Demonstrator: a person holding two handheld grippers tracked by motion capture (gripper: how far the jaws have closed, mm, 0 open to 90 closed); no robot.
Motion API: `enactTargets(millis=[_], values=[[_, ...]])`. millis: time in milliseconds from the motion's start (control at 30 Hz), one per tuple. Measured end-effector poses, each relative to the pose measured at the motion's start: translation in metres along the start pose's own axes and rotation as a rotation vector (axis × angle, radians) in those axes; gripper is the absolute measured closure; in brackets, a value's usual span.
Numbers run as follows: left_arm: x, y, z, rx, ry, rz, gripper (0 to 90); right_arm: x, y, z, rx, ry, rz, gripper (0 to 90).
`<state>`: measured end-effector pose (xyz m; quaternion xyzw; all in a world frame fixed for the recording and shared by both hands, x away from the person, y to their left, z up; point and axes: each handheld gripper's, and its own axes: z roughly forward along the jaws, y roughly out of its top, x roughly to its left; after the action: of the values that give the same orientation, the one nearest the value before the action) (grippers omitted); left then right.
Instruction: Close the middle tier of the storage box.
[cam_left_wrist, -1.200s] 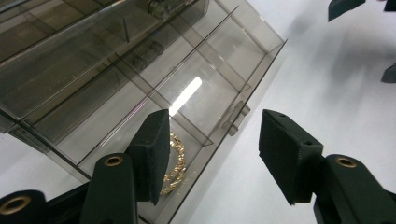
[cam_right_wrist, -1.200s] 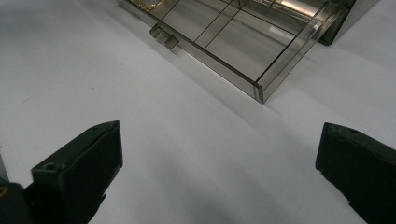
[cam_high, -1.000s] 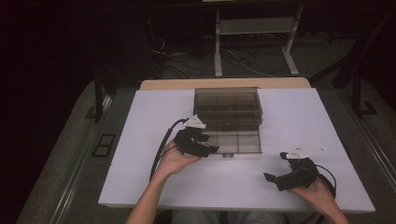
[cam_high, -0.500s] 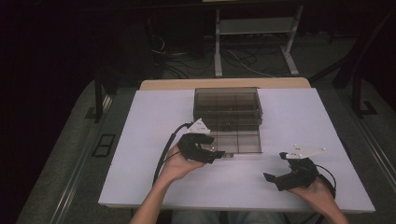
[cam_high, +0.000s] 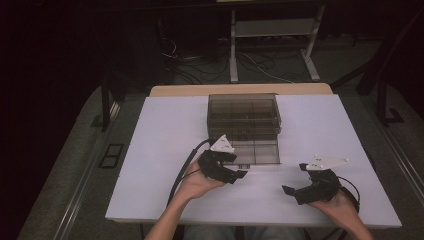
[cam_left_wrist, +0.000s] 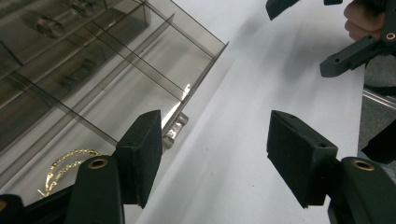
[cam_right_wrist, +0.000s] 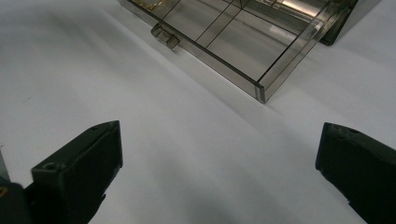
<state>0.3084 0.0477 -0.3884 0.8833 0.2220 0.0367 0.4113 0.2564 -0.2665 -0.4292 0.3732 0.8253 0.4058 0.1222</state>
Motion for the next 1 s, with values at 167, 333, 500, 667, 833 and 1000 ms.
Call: enactTargets(millis=[167,333,500,667,833,1000], values=[[-0.002,-0.003,0.005,0.023,-0.022,0.005,42.8,0.000,0.000,0.000,0.001,0.002,-0.001,0.0],[-0.002,-0.006,0.013,0.066,-0.028,0.011,52.9,0.000,0.000,0.000,0.004,0.003,0.001,0.0],[-0.001,-0.008,0.019,0.074,-0.031,-0.010,64.5,0.000,0.000,0.000,0.003,0.003,0.000,0.0],[0.001,-0.009,0.024,0.111,-0.009,-0.008,75.2,0.000,0.000,0.000,0.004,0.004,0.001,0.0],[0.000,-0.011,0.032,0.136,0.018,-0.022,85.7,0.000,0.000,0.000,0.004,0.004,0.001,0.0],[0.003,-0.013,0.038,0.169,0.044,-0.029,88.7,0.001,0.000,0.000,0.005,0.006,-0.001,0.0]])
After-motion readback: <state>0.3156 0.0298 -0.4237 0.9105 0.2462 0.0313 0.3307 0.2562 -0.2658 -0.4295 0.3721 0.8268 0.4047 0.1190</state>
